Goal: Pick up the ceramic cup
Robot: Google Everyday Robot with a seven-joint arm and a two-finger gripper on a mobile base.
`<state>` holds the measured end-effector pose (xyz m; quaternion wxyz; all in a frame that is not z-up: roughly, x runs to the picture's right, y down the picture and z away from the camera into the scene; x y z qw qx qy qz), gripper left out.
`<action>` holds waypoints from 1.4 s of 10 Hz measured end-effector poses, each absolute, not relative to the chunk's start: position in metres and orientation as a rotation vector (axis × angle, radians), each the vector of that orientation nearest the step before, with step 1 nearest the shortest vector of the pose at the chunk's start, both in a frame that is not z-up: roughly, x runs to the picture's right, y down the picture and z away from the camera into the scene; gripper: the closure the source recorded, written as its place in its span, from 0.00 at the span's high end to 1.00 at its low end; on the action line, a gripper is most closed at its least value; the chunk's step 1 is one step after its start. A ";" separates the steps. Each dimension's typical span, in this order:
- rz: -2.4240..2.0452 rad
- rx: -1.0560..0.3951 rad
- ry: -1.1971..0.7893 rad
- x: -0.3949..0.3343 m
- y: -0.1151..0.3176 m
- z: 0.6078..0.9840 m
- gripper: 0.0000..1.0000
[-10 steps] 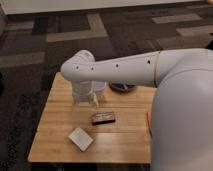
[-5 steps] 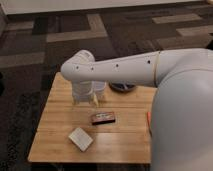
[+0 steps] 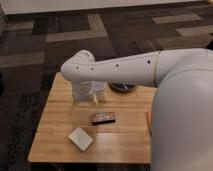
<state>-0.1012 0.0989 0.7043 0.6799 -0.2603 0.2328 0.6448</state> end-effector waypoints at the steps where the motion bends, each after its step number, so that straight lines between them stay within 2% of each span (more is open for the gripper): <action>1: 1.452 -0.583 0.523 -0.100 0.098 0.705 0.65; 7: 1.453 -0.593 0.511 -0.088 0.082 0.712 0.65; 14: 1.281 -0.573 0.505 -0.066 0.037 0.729 0.65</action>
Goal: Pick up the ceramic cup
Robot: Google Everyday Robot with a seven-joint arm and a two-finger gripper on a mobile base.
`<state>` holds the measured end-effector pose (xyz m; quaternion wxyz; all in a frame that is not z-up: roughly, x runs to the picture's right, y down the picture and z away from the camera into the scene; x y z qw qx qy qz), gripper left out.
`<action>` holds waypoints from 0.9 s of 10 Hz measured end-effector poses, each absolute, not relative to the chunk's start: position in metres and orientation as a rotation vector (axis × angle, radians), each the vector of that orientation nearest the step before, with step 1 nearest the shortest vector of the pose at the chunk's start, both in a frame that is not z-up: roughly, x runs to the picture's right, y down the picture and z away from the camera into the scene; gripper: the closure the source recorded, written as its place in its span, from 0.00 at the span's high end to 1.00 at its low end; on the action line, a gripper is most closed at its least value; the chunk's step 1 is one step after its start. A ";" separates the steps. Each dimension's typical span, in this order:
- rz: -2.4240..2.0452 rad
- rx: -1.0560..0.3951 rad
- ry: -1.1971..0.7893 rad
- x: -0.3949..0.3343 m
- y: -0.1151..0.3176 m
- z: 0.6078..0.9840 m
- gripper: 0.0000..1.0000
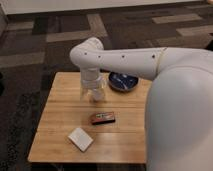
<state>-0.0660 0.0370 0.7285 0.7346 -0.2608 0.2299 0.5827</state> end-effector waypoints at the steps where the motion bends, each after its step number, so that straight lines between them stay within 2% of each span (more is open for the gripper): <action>1: 1.231 -0.578 0.499 -0.064 0.030 0.733 0.65; 5: 1.082 -0.591 0.465 -0.066 0.003 0.746 0.65; 9: 1.007 -0.621 0.436 -0.073 -0.001 0.756 0.65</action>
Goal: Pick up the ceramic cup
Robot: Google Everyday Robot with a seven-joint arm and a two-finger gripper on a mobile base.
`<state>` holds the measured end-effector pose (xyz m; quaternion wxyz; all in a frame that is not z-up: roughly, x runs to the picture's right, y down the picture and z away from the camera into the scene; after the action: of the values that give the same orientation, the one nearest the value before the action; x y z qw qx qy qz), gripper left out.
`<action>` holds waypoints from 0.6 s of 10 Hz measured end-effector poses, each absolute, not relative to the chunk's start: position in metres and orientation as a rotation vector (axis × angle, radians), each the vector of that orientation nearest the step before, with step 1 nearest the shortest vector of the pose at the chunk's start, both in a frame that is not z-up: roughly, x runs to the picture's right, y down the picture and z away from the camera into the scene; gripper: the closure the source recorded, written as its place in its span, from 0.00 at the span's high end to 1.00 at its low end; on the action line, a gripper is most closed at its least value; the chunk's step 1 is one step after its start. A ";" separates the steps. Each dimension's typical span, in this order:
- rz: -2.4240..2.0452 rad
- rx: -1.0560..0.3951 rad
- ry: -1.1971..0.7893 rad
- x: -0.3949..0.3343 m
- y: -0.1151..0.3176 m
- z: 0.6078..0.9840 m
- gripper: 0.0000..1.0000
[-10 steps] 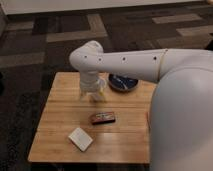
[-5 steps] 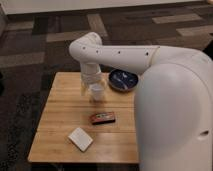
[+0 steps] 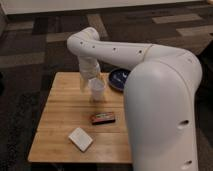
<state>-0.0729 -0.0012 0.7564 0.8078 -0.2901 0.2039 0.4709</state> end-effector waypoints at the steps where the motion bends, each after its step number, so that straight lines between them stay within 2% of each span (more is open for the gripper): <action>1: 0.995 -0.628 0.429 -0.073 0.000 0.759 0.65; 6: 0.942 -0.641 0.371 -0.072 0.001 0.776 0.65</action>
<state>-0.0720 0.0013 0.7762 0.8258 -0.3019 0.1746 0.4433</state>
